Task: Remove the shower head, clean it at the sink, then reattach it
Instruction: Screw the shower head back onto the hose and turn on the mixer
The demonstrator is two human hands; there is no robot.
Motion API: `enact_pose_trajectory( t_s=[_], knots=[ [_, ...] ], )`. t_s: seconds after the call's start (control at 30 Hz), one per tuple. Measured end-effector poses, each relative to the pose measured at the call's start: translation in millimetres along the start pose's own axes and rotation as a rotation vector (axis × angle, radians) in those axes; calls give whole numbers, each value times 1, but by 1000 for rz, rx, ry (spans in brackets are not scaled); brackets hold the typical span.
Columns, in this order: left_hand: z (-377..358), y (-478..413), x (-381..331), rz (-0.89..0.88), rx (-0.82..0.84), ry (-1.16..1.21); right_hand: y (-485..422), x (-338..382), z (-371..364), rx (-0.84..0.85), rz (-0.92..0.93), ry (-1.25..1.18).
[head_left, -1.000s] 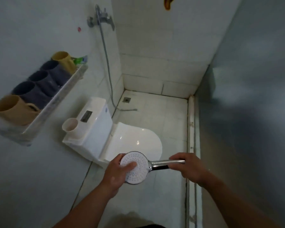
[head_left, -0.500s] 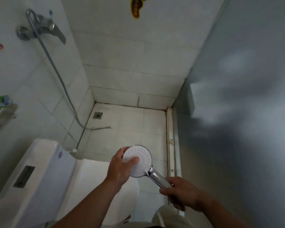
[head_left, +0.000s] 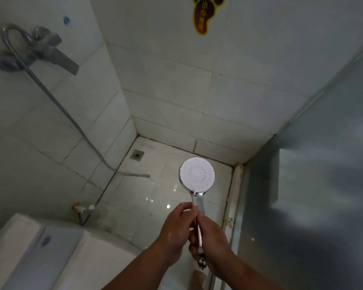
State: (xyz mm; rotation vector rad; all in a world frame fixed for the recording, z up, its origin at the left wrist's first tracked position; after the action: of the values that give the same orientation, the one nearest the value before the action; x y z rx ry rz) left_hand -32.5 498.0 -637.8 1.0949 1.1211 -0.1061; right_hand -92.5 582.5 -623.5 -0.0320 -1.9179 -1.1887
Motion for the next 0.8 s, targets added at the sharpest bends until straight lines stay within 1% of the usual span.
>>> enact_pose_trajectory(
  t_s=[0.1,0.2,0.3,0.43,0.53,0.67,0.73,0.8],
  knots=[
    [7,-36,-35,-31,-61,-83,-36,36,-3,33,-7,-92],
    [19,-62,-60,-66,-91,-118,-71,63,-16,69,-71,-235],
    [36,-94,-72,-86,-112,-161,-109,80,-37,54,-147,-269],
    [68,-152,-77,-24,-93,-105,-168,94,-63,17,-180,-204],
    [96,-208,-79,34,16,-23,-222,100,-80,-43,-212,-226],
    [139,-285,-66,192,79,67,-294,101,-90,-93,-283,-217],
    [165,-336,-44,262,59,119,-344,99,-90,-117,-294,-155],
    [194,-389,-12,272,1,66,-401,86,-87,-133,-313,-117]
  ],
)
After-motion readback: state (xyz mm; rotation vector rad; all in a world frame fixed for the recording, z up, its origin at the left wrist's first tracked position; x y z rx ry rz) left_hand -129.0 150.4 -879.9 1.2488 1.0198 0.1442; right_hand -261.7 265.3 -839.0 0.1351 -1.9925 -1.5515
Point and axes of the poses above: each hand's wrist, its own y-axis away from the middle knuckle, its own z-axis out of the back of the hand, x = y × z, the point moved 5 cm from there along -y, towards the middle knuckle, and after that the axes turned 9 degrees about -y, right-handed, at the moved point
